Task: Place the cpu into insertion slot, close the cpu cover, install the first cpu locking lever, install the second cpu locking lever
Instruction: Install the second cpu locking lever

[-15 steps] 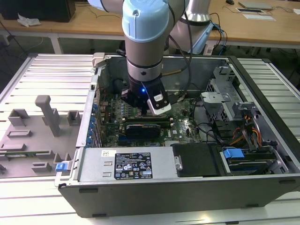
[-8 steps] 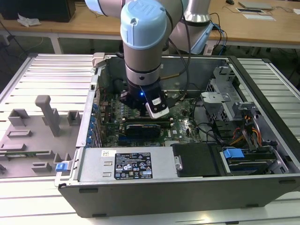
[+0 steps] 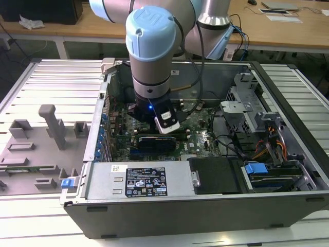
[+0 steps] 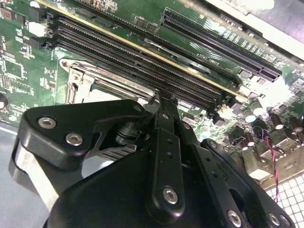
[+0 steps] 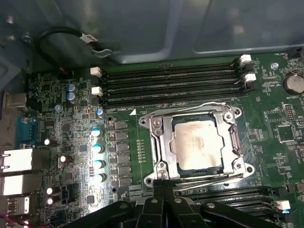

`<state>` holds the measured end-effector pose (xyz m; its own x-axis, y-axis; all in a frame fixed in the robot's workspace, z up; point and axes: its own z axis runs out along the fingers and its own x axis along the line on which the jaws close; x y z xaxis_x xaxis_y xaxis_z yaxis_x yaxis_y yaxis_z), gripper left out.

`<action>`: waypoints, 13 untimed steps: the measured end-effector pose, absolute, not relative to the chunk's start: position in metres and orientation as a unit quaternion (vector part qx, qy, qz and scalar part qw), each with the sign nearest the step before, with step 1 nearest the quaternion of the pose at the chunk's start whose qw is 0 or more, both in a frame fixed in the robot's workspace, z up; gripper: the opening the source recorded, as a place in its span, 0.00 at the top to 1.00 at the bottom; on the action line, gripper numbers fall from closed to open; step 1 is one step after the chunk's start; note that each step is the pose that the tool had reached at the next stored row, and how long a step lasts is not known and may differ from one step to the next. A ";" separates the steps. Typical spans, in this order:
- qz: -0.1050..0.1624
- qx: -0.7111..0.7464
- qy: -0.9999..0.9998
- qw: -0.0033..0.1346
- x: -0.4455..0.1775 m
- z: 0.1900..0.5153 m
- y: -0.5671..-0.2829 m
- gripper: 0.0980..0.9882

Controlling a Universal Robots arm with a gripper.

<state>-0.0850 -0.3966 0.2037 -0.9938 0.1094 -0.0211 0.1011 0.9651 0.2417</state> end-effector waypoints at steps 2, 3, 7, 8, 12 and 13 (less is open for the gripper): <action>0.121 0.053 0.991 0.017 -0.085 0.204 -0.397 0.99; 0.121 0.053 0.991 0.017 -0.085 0.204 -0.397 0.99; 0.121 0.053 0.991 0.017 -0.087 0.203 -0.397 0.99; 0.121 0.053 0.991 0.017 -0.088 0.203 -0.397 0.99; 0.121 0.053 0.991 0.017 -0.094 0.201 -0.397 0.99; 0.122 0.053 0.991 0.017 -0.094 0.201 -0.397 0.99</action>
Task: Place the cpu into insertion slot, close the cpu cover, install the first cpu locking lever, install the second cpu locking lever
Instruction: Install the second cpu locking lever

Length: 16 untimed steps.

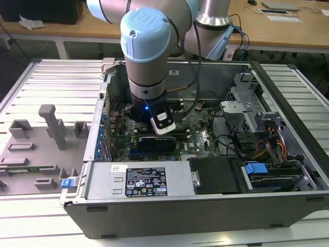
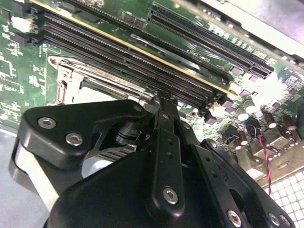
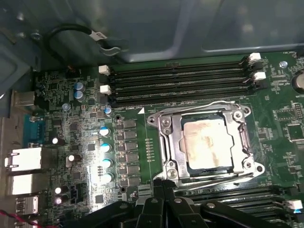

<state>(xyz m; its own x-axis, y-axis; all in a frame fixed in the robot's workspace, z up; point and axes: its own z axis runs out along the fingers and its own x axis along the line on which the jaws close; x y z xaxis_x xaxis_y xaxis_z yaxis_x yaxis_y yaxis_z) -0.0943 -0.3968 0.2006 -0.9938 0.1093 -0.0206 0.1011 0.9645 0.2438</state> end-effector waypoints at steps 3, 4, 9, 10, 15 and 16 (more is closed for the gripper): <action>0.125 0.053 0.991 0.017 -0.095 0.199 -0.397 0.99; 0.125 0.053 0.991 0.017 -0.095 0.198 -0.397 0.99; 0.128 0.053 0.990 0.017 -0.095 0.195 -0.396 0.99; 0.128 0.053 0.990 0.017 -0.095 0.195 -0.395 0.99; 0.128 0.053 0.990 0.017 -0.095 0.195 -0.395 0.99; 0.128 0.053 0.990 0.017 -0.095 0.197 -0.395 0.99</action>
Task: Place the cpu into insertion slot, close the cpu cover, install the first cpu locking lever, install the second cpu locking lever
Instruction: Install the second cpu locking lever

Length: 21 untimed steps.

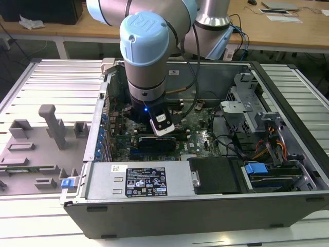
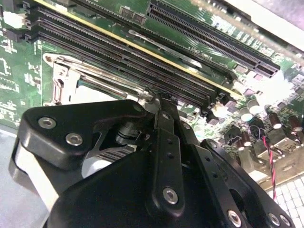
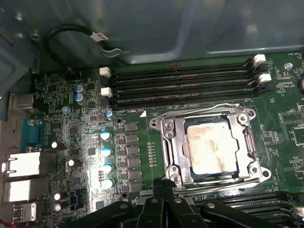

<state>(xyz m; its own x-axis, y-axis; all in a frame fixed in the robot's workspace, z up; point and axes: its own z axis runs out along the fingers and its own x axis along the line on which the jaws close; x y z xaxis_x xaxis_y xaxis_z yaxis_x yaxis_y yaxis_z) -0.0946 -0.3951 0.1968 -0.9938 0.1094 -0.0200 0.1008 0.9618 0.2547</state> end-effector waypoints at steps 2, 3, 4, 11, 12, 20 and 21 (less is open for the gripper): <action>0.127 0.053 0.990 0.017 -0.095 0.206 -0.395 0.99; 0.127 0.053 0.990 0.017 -0.095 0.212 -0.395 0.99; 0.127 0.053 0.990 0.017 -0.094 0.217 -0.395 0.99; 0.127 0.053 0.990 0.016 -0.077 0.218 -0.398 0.99; 0.127 0.053 0.990 0.015 -0.072 0.218 -0.398 0.99; 0.110 0.055 0.992 0.003 -0.048 0.218 -0.383 0.99; 0.106 0.055 0.993 0.002 -0.047 0.219 -0.380 0.99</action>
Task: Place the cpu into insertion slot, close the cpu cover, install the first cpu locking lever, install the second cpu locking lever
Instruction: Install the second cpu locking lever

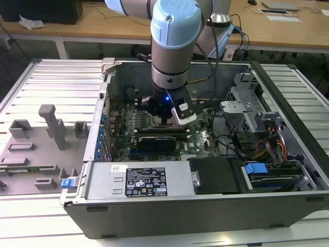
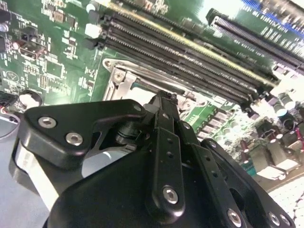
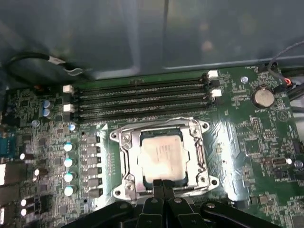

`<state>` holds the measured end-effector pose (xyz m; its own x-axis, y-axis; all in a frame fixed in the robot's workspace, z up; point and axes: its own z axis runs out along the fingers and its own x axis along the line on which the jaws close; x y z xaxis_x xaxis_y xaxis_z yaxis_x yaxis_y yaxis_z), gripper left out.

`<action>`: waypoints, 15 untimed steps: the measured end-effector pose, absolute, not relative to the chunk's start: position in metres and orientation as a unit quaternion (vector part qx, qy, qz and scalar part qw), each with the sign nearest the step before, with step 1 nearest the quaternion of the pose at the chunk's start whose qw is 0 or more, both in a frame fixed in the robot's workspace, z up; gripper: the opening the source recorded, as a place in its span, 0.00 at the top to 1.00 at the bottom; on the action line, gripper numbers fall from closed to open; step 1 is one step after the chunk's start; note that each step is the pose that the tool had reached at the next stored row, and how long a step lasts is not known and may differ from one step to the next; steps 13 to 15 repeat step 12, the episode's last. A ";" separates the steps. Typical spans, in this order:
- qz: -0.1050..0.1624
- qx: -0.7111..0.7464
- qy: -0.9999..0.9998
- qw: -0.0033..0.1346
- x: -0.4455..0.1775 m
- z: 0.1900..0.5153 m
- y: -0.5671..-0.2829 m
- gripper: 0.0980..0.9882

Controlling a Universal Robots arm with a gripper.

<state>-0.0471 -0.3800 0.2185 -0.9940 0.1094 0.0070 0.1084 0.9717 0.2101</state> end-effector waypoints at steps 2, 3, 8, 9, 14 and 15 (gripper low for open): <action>0.090 0.055 0.994 0.002 -0.046 0.221 -0.370 0.99; 0.088 0.055 0.995 0.004 -0.046 0.225 -0.368 0.99; 0.087 0.055 0.995 0.005 -0.046 0.230 -0.367 0.99; 0.087 0.055 0.995 0.005 -0.046 0.230 -0.367 0.99; 0.087 0.055 0.995 0.005 -0.046 0.230 -0.366 0.99; 0.087 0.055 0.995 0.005 -0.046 0.230 -0.366 0.99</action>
